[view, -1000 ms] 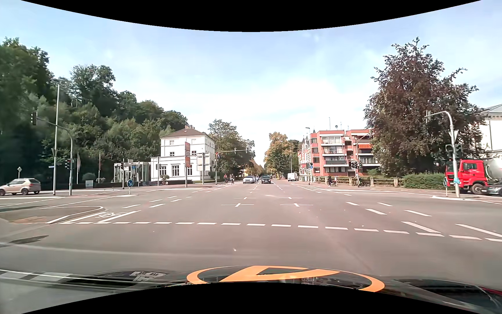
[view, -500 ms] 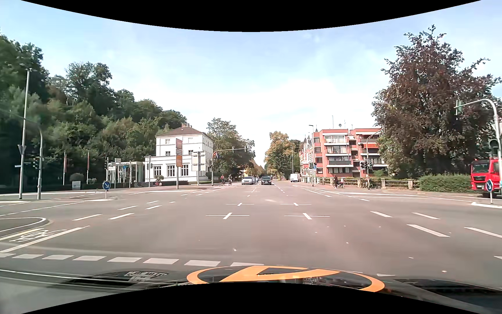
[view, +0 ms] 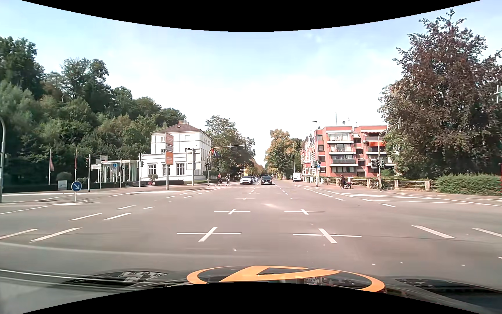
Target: Follow the waypoints while adhering to traffic rules and regulations
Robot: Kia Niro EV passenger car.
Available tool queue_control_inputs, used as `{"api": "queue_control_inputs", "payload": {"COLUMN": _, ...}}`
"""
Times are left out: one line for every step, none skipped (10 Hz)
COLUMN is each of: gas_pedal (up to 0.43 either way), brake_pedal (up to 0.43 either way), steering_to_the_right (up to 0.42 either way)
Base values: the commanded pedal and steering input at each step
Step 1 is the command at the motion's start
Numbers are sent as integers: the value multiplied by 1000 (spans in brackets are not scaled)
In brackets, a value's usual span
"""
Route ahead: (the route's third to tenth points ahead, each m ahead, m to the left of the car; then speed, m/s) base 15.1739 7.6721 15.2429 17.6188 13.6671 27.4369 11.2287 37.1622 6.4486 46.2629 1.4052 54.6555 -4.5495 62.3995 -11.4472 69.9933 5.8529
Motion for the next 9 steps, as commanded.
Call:
{"api": "queue_control_inputs", "payload": {"gas_pedal": 0, "brake_pedal": 116, "steering_to_the_right": -3}}
{"api": "queue_control_inputs", "payload": {"gas_pedal": 0, "brake_pedal": 67, "steering_to_the_right": -5}}
{"api": "queue_control_inputs", "payload": {"gas_pedal": 0, "brake_pedal": 6, "steering_to_the_right": -6}}
{"api": "queue_control_inputs", "payload": {"gas_pedal": 0, "brake_pedal": 0, "steering_to_the_right": -7}}
{"api": "queue_control_inputs", "payload": {"gas_pedal": 0, "brake_pedal": 0, "steering_to_the_right": -14}}
{"api": "queue_control_inputs", "payload": {"gas_pedal": 0, "brake_pedal": 0, "steering_to_the_right": -22}}
{"api": "queue_control_inputs", "payload": {"gas_pedal": 0, "brake_pedal": 0, "steering_to_the_right": -33}}
{"api": "queue_control_inputs", "payload": {"gas_pedal": 0, "brake_pedal": 0, "steering_to_the_right": -43}}
{"api": "queue_control_inputs", "payload": {"gas_pedal": 0, "brake_pedal": 0, "steering_to_the_right": -63}}
